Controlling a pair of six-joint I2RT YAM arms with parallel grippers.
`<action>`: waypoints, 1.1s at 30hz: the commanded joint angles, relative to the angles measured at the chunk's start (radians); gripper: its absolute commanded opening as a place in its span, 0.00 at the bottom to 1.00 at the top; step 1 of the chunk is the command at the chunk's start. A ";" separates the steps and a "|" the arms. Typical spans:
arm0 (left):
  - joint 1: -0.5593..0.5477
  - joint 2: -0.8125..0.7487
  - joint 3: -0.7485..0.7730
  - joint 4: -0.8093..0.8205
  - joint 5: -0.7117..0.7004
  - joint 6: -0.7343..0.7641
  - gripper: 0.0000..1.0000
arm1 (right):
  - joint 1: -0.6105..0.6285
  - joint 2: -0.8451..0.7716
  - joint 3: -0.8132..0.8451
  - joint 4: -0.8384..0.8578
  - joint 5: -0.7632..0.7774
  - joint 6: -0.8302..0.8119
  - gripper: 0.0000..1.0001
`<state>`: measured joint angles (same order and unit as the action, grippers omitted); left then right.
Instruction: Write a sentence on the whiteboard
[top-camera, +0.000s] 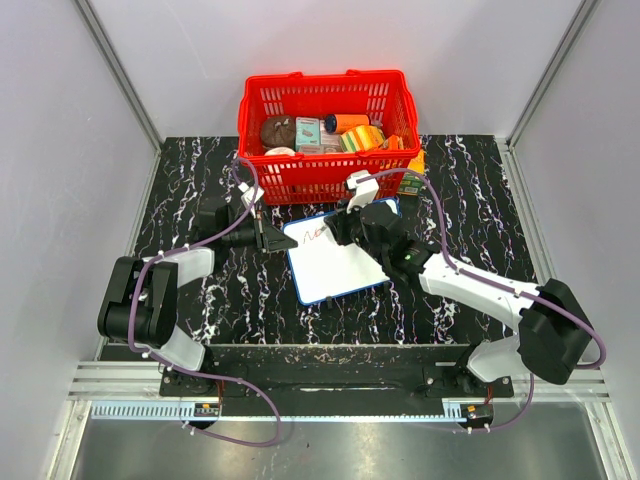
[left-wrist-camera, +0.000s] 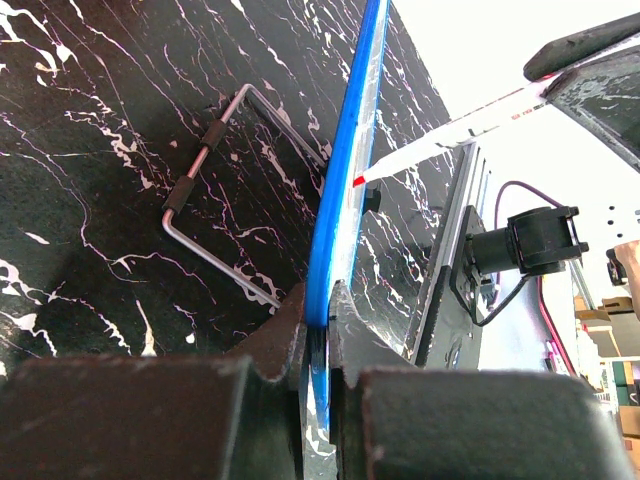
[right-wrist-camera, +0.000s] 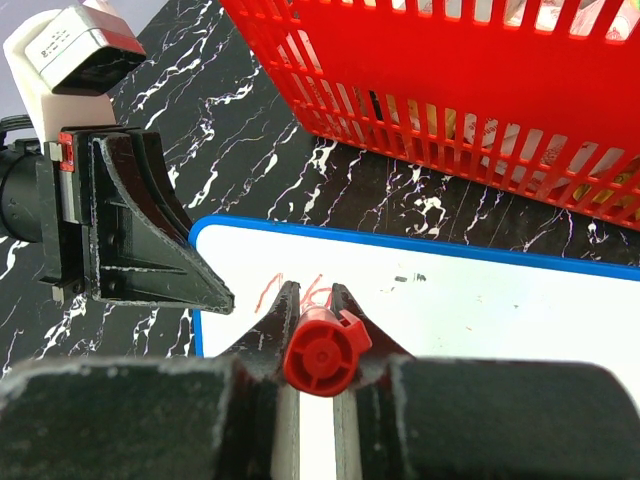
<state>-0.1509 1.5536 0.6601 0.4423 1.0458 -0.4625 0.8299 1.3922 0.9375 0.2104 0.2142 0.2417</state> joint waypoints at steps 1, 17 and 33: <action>-0.007 0.019 -0.007 0.001 -0.096 0.116 0.00 | -0.009 -0.009 -0.011 -0.031 0.001 -0.004 0.00; -0.006 0.017 -0.007 0.001 -0.099 0.116 0.00 | -0.009 -0.035 -0.028 -0.052 0.050 -0.028 0.00; -0.007 0.019 -0.007 0.001 -0.099 0.116 0.00 | -0.012 -0.111 -0.042 -0.006 0.090 -0.010 0.00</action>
<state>-0.1509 1.5536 0.6601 0.4416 1.0462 -0.4625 0.8295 1.3560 0.9173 0.1745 0.2726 0.2394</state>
